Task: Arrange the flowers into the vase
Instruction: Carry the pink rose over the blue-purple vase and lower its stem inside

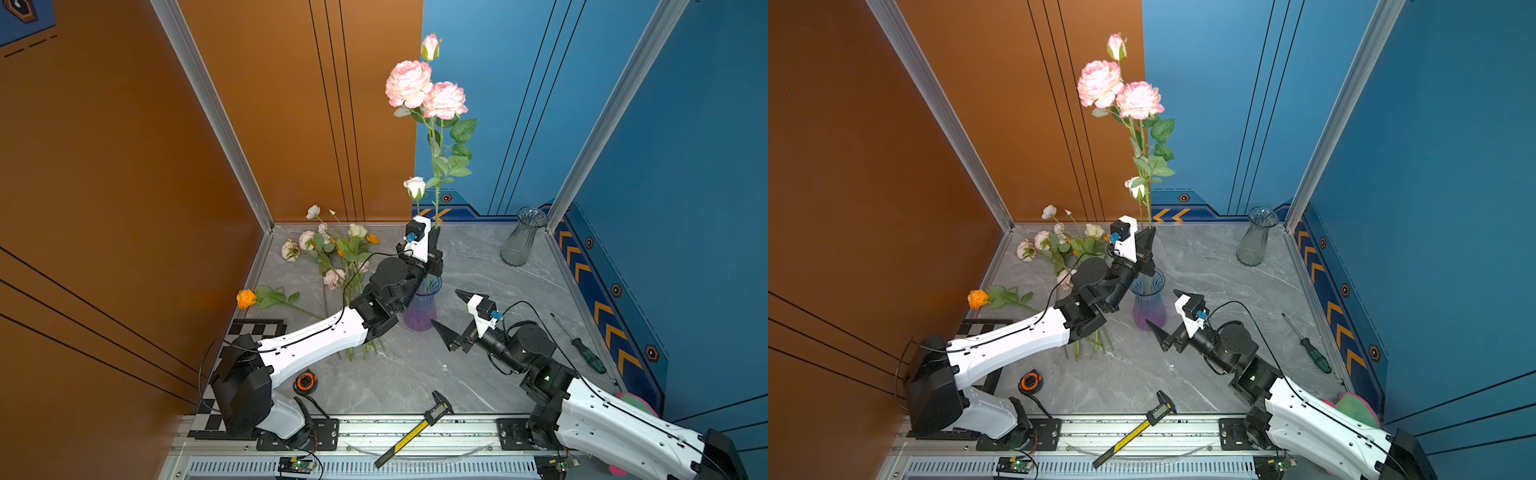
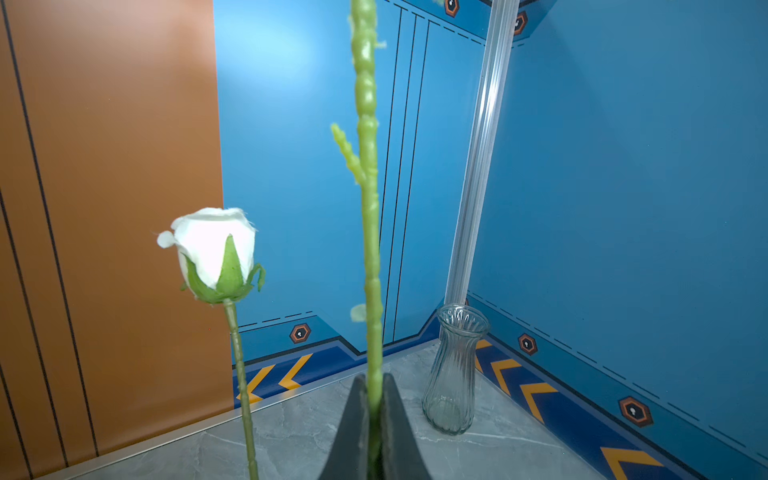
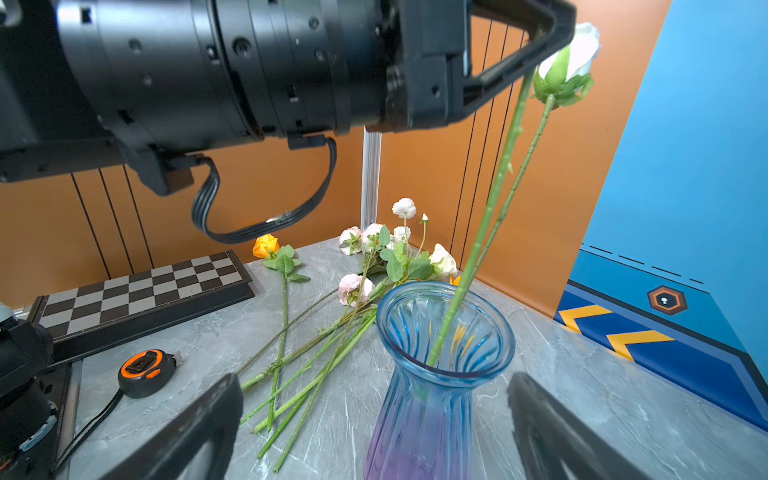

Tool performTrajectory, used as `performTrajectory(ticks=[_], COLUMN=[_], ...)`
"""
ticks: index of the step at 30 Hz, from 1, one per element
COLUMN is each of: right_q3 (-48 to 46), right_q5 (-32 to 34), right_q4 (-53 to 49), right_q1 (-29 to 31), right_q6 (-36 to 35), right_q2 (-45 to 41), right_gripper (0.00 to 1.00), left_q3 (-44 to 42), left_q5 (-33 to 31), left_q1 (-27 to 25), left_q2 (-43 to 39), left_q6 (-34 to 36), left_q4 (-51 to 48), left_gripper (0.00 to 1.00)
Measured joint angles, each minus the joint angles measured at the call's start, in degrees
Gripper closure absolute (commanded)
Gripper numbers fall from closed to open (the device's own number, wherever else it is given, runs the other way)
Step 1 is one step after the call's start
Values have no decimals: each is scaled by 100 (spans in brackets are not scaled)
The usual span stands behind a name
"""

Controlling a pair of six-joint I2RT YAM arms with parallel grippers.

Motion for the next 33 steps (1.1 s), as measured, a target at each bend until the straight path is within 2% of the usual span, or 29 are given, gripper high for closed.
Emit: performTrajectory(ticks=[8, 13, 18, 33], right_q3=[0, 0, 0, 0], right_q5=[0, 0, -2, -2], right_q4=[2, 2, 4, 4], right_q1=[-26, -26, -26, -28], right_q6=[0, 0, 0, 0], right_q2=[4, 48, 57, 66], right_gripper=[0, 0, 0, 0], left_q3=[-70, -70, -81, -520], left_q5=[1034, 1397, 1558, 1652], left_q1=[243, 334, 354, 446], left_q2=[42, 212, 280, 240], left_q6=[76, 105, 140, 92], left_q4=[-437, -903, -1274, -1434], left_gripper=[100, 100, 100, 93])
